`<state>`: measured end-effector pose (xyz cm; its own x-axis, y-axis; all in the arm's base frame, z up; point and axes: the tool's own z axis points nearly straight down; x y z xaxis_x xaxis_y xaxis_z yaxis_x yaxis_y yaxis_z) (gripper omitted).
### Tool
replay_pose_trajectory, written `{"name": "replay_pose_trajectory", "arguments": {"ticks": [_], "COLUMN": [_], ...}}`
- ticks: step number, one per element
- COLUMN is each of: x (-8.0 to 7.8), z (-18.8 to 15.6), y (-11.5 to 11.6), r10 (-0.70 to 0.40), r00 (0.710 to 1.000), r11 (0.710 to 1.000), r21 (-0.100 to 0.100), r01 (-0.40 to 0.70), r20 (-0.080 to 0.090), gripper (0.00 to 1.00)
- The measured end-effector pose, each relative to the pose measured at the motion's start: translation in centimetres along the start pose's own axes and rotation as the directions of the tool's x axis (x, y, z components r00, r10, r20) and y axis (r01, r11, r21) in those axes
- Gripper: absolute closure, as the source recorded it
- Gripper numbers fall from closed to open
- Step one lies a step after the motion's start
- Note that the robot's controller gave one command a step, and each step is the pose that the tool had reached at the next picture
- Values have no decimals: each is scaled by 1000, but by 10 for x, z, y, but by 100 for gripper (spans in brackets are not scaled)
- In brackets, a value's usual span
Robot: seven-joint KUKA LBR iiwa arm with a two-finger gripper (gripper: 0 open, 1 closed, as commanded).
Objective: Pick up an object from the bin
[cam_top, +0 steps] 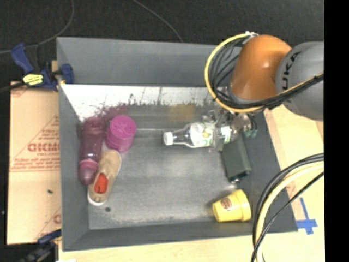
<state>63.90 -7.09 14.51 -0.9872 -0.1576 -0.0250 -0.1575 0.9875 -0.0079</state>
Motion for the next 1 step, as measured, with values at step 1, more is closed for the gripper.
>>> {"name": "replay_pose_trajectory", "arguments": {"ticks": [1], "x": [-1], "z": [-30], "y": [0], "r10": [33], "r00": [999], "r11": [999], "r21": [0], "r01": [-33], "r20": [1], "gripper": [100]}}
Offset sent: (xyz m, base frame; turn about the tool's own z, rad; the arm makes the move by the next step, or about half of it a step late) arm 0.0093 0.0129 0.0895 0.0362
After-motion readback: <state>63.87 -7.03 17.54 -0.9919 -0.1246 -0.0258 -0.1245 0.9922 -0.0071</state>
